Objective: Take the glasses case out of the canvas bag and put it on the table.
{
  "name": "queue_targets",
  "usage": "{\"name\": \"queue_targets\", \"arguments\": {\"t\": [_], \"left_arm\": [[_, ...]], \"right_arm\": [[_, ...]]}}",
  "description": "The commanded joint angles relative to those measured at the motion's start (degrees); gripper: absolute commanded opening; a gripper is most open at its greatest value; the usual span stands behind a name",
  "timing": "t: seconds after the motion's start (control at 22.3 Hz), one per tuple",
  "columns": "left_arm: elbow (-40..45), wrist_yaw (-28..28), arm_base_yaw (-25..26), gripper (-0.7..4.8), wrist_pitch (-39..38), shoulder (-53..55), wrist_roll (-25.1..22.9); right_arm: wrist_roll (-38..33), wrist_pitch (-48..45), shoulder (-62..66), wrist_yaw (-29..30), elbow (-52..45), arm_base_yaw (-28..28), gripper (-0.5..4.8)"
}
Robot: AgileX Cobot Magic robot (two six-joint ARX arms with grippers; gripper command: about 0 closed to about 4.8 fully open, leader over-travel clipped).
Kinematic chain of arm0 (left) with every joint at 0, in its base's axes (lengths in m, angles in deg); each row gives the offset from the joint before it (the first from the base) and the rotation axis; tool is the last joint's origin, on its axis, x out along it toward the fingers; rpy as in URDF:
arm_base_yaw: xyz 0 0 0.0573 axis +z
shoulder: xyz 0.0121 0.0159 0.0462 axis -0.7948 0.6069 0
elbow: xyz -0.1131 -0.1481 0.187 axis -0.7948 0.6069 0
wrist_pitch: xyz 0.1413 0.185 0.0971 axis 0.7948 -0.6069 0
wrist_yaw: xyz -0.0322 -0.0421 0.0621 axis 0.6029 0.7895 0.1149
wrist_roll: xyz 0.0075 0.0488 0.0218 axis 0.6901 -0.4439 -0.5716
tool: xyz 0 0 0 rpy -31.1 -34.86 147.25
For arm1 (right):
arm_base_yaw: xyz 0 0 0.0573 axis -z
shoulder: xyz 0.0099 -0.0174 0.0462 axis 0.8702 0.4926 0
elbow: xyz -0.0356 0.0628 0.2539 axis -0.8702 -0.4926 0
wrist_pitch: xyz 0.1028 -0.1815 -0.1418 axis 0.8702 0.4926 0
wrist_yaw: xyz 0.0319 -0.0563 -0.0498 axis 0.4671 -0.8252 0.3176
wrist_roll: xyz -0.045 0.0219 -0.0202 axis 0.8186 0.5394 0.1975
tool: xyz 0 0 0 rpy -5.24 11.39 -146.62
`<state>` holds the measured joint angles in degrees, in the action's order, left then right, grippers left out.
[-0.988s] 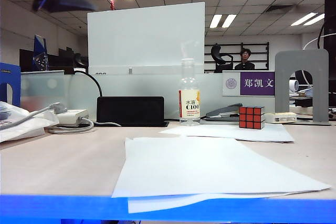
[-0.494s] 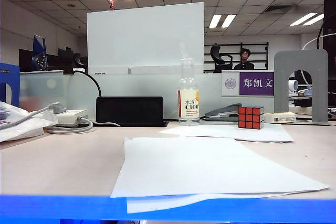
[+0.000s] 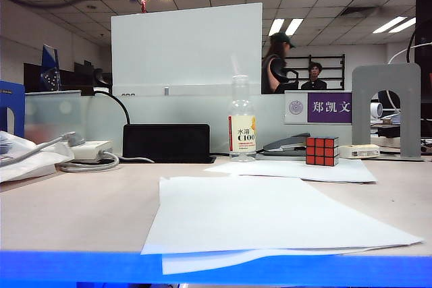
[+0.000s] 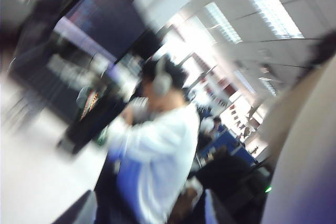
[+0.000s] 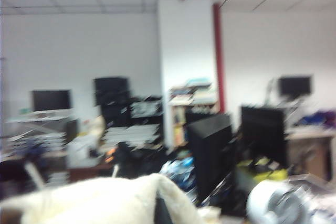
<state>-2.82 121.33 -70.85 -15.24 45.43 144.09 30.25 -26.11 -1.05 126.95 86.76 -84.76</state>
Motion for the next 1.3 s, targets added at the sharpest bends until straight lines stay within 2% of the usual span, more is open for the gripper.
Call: {"name": "queue_targets", "arguments": {"t": [0.04, 0.22, 0.4, 0.58, 0.85, 0.94, 1.08, 1.3], "left_arm": [[-0.3, -1.7, -0.2, 2.72, 11.2, -1.0, 8.1], [-0.3, -1.1, -0.5, 2.72, 11.2, -1.7, 9.0], [-0.3, -3.8, -2.1, 2.72, 10.8, -1.3, 6.8], [-0.3, -7.1, -2.1, 2.72, 10.8, 1.1, 6.8], [-0.3, -8.7, -3.5, 2.72, 8.7, 5.3, 2.9], [-0.3, -9.0, -3.8, 2.72, 7.8, 5.9, 3.3], [-0.4, -11.0, -6.1, 2.72, 10.7, 5.7, 6.3], [-1.2, -11.9, -13.2, 2.72, 10.6, 5.8, 3.7]], "right_arm": [[-1.0, 0.6, -0.3, 0.7, 0.3, 0.0, -0.06], [-1.3, 0.7, -0.2, 0.9, 0.3, 0.0, -0.06], [-1.9, 0.7, -0.2, 1.0, 0.3, 0.0, -0.06], [-2.6, 0.7, -0.2, 1.3, 0.3, -0.1, -0.06], [-5.4, 0.6, 0.0, 2.5, 0.3, -0.1, -0.06], [-6.1, 0.6, 0.0, 2.6, 0.3, -0.1, -0.06], [-6.4, 0.7, 0.1, 2.7, 0.3, -0.1, -0.06], [-6.4, 1.4, 0.6, 3.1, 0.2, -0.1, -0.06]]}}
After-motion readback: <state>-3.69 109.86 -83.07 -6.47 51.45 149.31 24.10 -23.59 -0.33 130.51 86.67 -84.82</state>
